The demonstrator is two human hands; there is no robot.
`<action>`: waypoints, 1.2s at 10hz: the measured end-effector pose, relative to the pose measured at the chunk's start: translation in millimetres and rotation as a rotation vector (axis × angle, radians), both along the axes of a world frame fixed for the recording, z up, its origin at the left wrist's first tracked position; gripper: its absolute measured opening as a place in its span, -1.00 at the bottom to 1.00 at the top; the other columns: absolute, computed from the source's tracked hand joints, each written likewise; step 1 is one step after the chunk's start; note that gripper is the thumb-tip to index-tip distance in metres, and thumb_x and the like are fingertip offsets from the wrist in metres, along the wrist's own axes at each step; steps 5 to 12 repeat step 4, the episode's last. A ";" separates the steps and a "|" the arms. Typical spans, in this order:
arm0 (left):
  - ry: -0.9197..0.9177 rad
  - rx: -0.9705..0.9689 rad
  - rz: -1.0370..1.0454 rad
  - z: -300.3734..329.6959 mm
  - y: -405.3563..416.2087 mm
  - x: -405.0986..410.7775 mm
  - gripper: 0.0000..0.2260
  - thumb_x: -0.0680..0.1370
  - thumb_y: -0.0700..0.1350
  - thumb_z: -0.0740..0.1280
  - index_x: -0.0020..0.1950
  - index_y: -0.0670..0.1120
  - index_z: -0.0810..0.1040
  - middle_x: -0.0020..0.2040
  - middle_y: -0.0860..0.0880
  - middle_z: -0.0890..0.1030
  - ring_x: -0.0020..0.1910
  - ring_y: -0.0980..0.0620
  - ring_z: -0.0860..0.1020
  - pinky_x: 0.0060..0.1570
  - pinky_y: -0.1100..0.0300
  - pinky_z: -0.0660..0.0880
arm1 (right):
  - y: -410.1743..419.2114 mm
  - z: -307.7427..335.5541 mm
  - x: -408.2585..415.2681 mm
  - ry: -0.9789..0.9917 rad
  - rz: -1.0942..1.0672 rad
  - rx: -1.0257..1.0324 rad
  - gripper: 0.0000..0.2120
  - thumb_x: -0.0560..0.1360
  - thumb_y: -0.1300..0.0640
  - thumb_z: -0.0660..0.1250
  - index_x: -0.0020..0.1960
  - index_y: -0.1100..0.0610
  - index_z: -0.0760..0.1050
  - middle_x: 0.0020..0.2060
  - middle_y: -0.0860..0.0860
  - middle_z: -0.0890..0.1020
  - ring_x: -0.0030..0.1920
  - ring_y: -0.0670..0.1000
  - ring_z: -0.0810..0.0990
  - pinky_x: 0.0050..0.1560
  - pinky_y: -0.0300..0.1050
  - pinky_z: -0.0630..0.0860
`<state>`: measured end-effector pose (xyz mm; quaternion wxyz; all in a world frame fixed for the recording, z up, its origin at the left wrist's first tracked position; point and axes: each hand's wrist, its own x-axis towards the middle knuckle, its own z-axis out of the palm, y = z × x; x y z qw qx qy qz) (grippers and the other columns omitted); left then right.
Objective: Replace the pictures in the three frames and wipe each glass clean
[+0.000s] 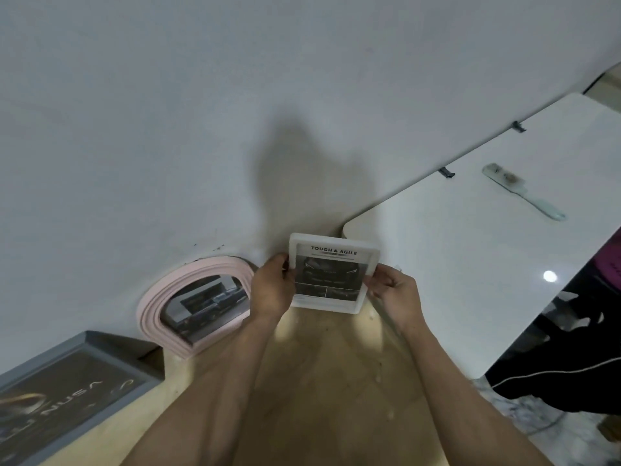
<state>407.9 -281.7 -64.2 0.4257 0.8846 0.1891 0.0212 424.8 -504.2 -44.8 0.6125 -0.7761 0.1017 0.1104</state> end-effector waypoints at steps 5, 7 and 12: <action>-0.058 -0.128 0.132 22.7 -22.0 -57.3 -0.63 0.59 -0.27 0.31 0.40 -0.12 0.44 0.14 0.07 0.47 0.06 0.12 0.48 0.10 0.22 0.41 | 13.5 11.7 -34.6 -0.031 -0.143 0.009 -0.53 0.45 0.19 0.44 0.33 0.07 0.45 0.02 -0.11 0.62 0.00 -0.11 0.60 0.13 -0.05 0.52; -0.058 -0.128 0.132 22.7 -22.0 -57.3 -0.63 0.59 -0.27 0.31 0.40 -0.12 0.44 0.14 0.07 0.47 0.06 0.12 0.48 0.10 0.22 0.41 | 13.5 11.7 -34.6 -0.031 -0.143 0.009 -0.53 0.45 0.19 0.44 0.33 0.07 0.45 0.02 -0.11 0.62 0.00 -0.11 0.60 0.13 -0.05 0.52; -0.058 -0.128 0.132 22.7 -22.0 -57.3 -0.63 0.59 -0.27 0.31 0.40 -0.12 0.44 0.14 0.07 0.47 0.06 0.12 0.48 0.10 0.22 0.41 | 13.5 11.7 -34.6 -0.031 -0.143 0.009 -0.53 0.45 0.19 0.44 0.33 0.07 0.45 0.02 -0.11 0.62 0.00 -0.11 0.60 0.13 -0.05 0.52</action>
